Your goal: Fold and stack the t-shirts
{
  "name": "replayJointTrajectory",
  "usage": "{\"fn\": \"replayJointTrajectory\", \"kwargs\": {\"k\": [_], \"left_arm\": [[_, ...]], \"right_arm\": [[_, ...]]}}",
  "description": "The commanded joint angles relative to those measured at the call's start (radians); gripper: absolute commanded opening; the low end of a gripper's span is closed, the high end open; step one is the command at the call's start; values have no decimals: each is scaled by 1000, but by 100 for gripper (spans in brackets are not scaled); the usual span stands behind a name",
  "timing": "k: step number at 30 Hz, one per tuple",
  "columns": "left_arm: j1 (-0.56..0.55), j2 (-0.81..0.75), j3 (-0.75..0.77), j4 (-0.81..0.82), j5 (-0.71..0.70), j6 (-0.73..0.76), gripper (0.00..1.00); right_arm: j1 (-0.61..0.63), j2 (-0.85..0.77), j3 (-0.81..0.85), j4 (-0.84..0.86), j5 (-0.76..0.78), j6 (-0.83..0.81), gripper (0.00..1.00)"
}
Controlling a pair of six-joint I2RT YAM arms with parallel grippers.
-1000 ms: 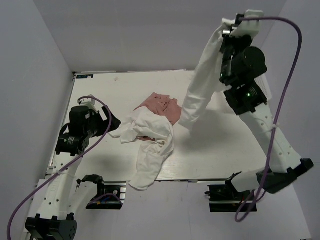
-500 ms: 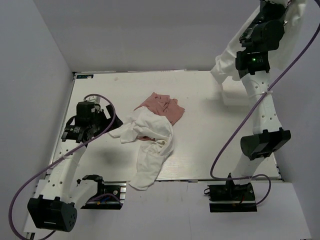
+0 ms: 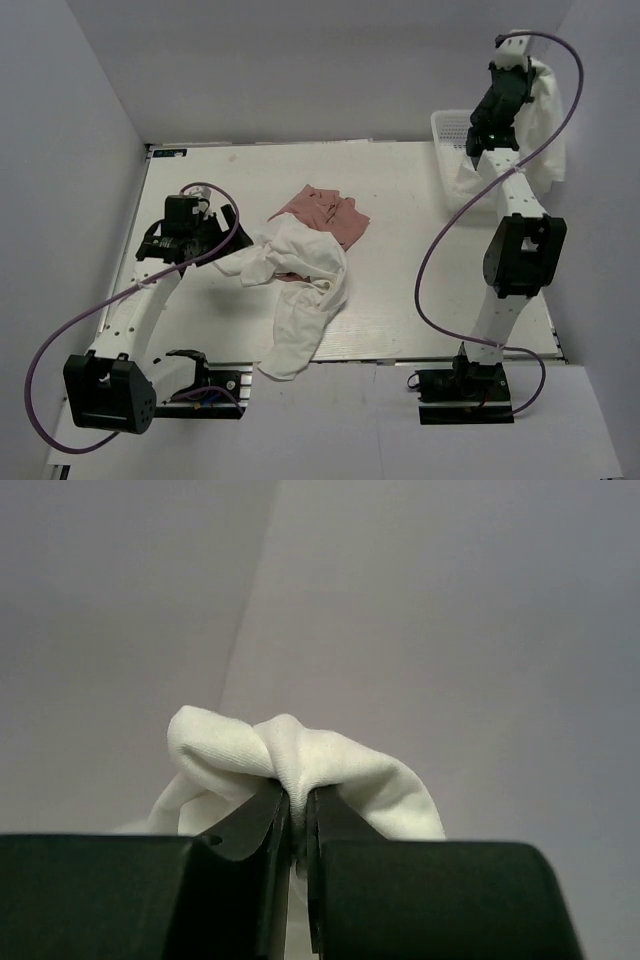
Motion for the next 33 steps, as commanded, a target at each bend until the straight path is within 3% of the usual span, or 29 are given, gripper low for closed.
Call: {"fn": "replayJointTrajectory", "kwargs": {"k": [1,7,14,15,16,17,19,25,26,28,29,33], "left_arm": [[4,-34,-5,29,15,12,100],[4,-66,-15,39,-4,12,100],[4,-66,-24,28,-24,12,100],[4,-66,-24,28,-24,12,100],[4,-66,-24,28,-24,12,100],[4,-66,-24,28,-24,12,100],[4,-57,2,8,-24,12,100],[4,-37,62,-41,-24,21,100],[4,-48,62,-50,-24,21,100],[4,-77,62,-50,-24,30,100],[4,-89,62,-50,-24,30,100],[4,-147,50,-60,-15,30,100]], "right_arm": [[-2,19,-26,-58,-70,208,0],[-66,140,-37,-257,-88,451,0],[-115,341,198,-615,-4,632,0],[-117,361,209,-674,-11,640,4],[-128,366,204,-685,-104,646,15],[-129,366,203,-698,-149,646,49],[-137,360,233,-779,-273,663,88],[-125,167,258,-905,-473,596,90],[-120,139,255,-926,-593,555,90],[-108,55,232,-958,-654,542,90],[-82,-9,161,-977,-757,531,90],[24,-240,-67,-921,-866,542,90]]}}
